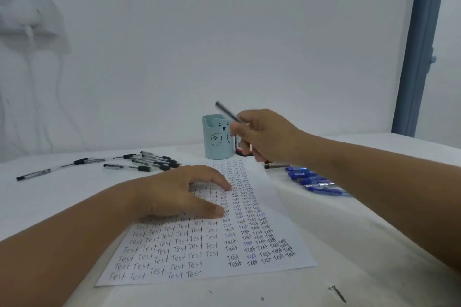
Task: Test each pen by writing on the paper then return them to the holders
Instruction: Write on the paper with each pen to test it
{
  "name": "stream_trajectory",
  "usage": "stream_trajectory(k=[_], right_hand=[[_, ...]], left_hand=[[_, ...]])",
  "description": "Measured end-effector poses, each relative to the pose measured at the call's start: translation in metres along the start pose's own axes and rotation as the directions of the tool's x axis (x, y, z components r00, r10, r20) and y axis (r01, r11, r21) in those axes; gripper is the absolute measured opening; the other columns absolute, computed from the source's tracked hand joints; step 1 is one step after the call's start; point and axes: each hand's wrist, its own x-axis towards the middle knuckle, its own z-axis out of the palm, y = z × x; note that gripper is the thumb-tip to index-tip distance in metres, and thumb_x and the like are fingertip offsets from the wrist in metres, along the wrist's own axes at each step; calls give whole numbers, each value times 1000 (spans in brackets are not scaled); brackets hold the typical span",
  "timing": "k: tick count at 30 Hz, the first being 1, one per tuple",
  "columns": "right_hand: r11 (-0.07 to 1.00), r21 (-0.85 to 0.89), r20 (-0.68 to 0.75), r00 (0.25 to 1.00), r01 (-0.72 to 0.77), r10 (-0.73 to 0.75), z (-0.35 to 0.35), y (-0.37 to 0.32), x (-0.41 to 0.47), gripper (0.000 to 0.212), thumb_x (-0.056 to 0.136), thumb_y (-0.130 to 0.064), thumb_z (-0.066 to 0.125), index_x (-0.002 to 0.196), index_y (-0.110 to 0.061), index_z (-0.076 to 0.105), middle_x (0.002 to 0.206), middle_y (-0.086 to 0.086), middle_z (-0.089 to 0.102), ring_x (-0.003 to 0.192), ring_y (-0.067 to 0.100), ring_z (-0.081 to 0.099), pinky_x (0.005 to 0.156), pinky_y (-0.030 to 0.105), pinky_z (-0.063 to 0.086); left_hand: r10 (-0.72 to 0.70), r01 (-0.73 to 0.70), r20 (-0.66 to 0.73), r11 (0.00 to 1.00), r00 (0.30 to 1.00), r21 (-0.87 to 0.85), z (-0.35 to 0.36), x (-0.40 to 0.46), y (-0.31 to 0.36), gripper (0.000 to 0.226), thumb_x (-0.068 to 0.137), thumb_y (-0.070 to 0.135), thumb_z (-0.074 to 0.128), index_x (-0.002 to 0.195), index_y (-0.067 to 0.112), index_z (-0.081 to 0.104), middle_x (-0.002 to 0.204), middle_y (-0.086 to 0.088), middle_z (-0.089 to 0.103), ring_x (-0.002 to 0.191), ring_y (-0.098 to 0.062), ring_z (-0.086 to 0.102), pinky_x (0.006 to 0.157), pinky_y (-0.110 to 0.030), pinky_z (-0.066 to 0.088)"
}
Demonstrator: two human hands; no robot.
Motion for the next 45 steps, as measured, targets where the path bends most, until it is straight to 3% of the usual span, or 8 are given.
stream_trajectory(k=[9, 18, 22, 26, 32, 37, 41, 45], right_hand=[[958, -241, 22, 988, 156, -156, 32, 38, -15, 22, 104, -30, 50, 105, -20, 69, 90, -8, 67, 81, 7, 58, 73, 21, 46], [943, -250, -94, 964, 220, -250, 22, 40, -6, 17, 101, -18, 57, 104, -13, 73, 87, -10, 61, 80, 0, 53, 74, 16, 39], [921, -382, -160, 976, 77, -148, -6, 62, 5, 27, 100, -6, 54, 117, -16, 72, 104, 0, 61, 95, 14, 56, 83, 22, 39], [891, -423, -298, 954, -164, 34, -47, 92, 9, 30, 97, -1, 56, 111, -23, 70, 101, -5, 63, 86, 10, 59, 71, 21, 42], [793, -488, -268, 928, -363, 259, -58, 117, 9, 34, 96, -5, 49, 111, -21, 75, 126, 2, 67, 114, 20, 61, 97, 29, 47], [806, -444, -194, 920, -393, 342, -57, 117, 12, 38, 92, -4, 43, 108, -25, 70, 130, 2, 64, 121, 23, 55, 109, 39, 42], [759, -548, -167, 936, -351, 311, -55, 119, 14, 38, 98, -10, 41, 124, -25, 63, 135, -2, 61, 128, 22, 51, 123, 48, 13], [789, -525, -152, 947, -320, 283, -53, 119, 15, 39, 102, -11, 37, 129, -23, 62, 140, 0, 58, 128, 24, 51, 120, 49, 22]], left_hand=[[12, -12, 8, 1000, 1000, 15, 1, 3, -2, 57, 69, 63, 82, 121, 56, 62, 137, 39, 47, 136, 8, 37, 123, -39, 25], [13, -14, -61, 1000, 998, -10, 2, 0, 2, 42, 73, 59, 75, 114, 56, 66, 138, 37, 48, 138, 5, 37, 121, -33, 24], [19, -28, -178, 998, 984, -47, 3, 1, -2, 39, 70, 63, 76, 108, 55, 69, 139, 33, 51, 135, -2, 44, 120, -39, 31], [6, -41, -356, 995, 935, -92, 2, 3, 1, 15, 84, 37, 78, 97, 44, 76, 130, 27, 60, 120, 4, 54, 99, -14, 43], [-69, 39, -381, 996, 922, -86, 0, 1, 3, 16, 85, 42, 76, 95, 54, 72, 128, 28, 60, 105, 5, 58, 96, -29, 40], [-81, 57, -384, 996, 920, -74, 0, 0, 5, 16, 85, 43, 76, 95, 55, 72, 123, 32, 61, 100, 8, 60, 94, -29, 41], [-71, 44, -418, 996, 905, -73, -2, 1, 0, 15, 87, 38, 77, 95, 50, 74, 118, 30, 63, 99, 7, 62, 91, -27, 43], [-82, 74, -506, 997, 859, -35, -11, 5, -18, 14, 88, 32, 76, 95, 45, 75, 111, 22, 68, 102, 1, 63, 95, -30, 47]])
